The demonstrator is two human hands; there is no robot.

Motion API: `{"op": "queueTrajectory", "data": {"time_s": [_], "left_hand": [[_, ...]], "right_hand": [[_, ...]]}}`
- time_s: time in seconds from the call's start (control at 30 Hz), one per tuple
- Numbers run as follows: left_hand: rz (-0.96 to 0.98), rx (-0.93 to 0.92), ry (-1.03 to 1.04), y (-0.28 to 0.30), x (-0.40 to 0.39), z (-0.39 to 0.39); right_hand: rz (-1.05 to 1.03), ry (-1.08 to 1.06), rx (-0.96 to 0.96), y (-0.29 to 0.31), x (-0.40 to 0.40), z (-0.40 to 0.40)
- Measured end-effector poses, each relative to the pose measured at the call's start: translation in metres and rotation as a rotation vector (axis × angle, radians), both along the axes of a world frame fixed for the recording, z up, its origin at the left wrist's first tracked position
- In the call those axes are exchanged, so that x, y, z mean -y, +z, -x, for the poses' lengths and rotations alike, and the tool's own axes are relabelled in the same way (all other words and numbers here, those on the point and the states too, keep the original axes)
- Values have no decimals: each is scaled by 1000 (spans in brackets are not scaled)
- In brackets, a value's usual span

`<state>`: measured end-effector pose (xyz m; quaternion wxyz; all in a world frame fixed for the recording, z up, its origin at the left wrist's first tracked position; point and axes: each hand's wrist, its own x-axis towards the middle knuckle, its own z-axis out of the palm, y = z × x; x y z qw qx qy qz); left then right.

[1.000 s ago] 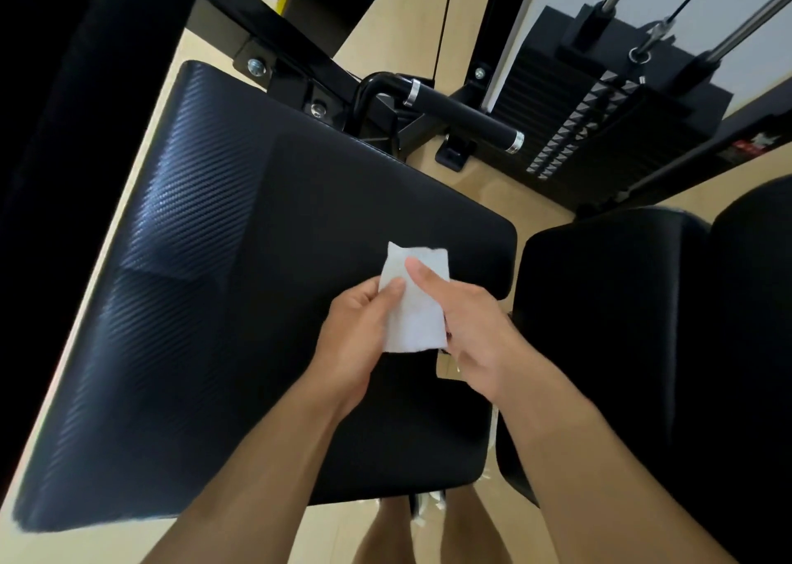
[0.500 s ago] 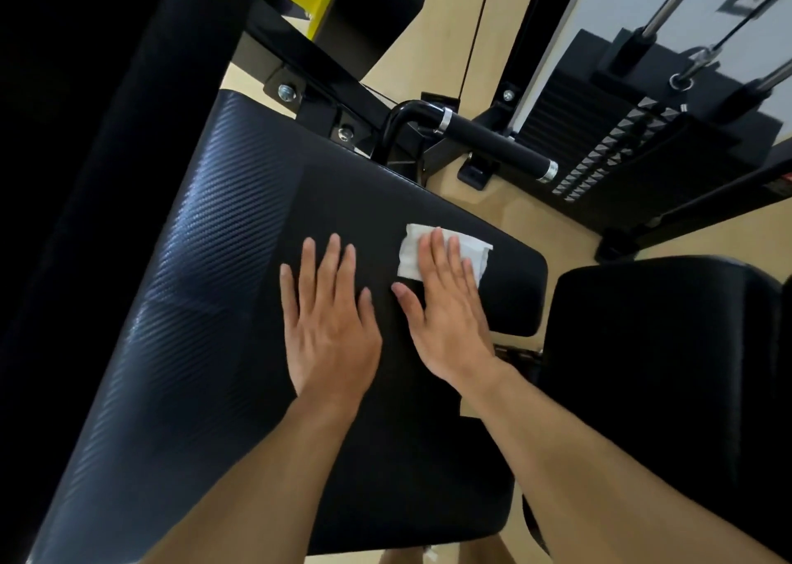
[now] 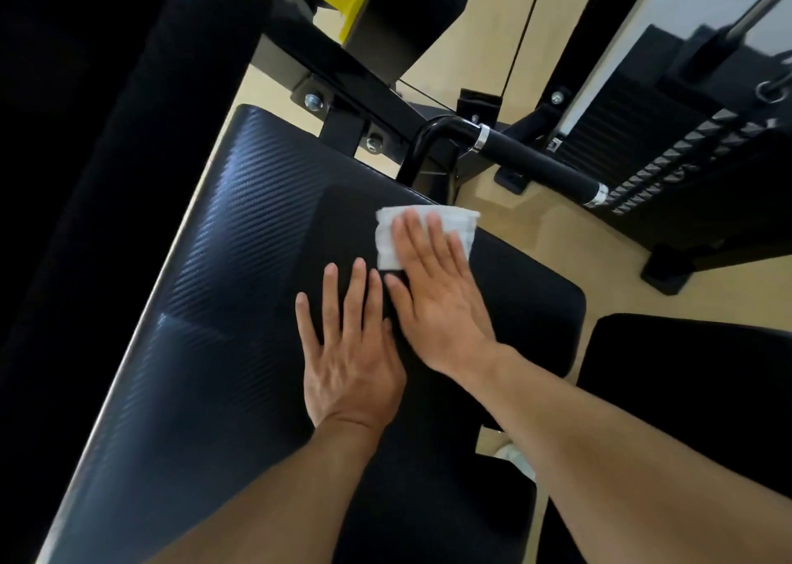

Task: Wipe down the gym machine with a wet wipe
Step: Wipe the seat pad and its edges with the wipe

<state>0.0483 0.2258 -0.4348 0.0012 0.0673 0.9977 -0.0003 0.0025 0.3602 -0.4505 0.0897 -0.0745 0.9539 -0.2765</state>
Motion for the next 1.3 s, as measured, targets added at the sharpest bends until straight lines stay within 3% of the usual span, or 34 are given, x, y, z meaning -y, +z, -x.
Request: {"op": "queueTrajectory", "data": {"time_s": [0.1,0.23,0.37,0.47,0.6,0.67,0.77,0.83,1.0,1.07,1.13,1.2,1.3], "left_hand": [[10,-2,2,1,-1,0],[5,-6,6,1,-1,-1],[-2,-20,0,0,0,-2],[-7,-12,1,0,0,-1],[18,8,-10,1,1,-1],[17,15,-9,1,1,-1],[24,20,-5,3,0,-1],[19,18,-5,5,-1,-1],[1,89,-109,14,9,-11],[-61,137,-207,18,18,-35],[-145,168,-261,23,30,-72],[-225,197,-285,27,42,-106],[-307,183,-286,31,50,-125]], "right_hand": [[-99,103,-50,-15,-27,-33],[-55,-115,76,-25,-58,-74],[-33,-280,77,-15,-32,-28],[1,-143,-2,-5,-6,15],[-12,117,-132,-13,-12,-14],[146,32,-146,-19,-20,-52],[417,-320,-145,-21,-7,-91],[475,-492,-103,-20,7,-103],[351,-541,-114,-16,18,-123],[206,-646,-33,-12,20,-129],[241,-751,104,-7,22,-137],[216,-671,151,-7,28,-151],[-54,-329,-50,-15,32,-176]]}}
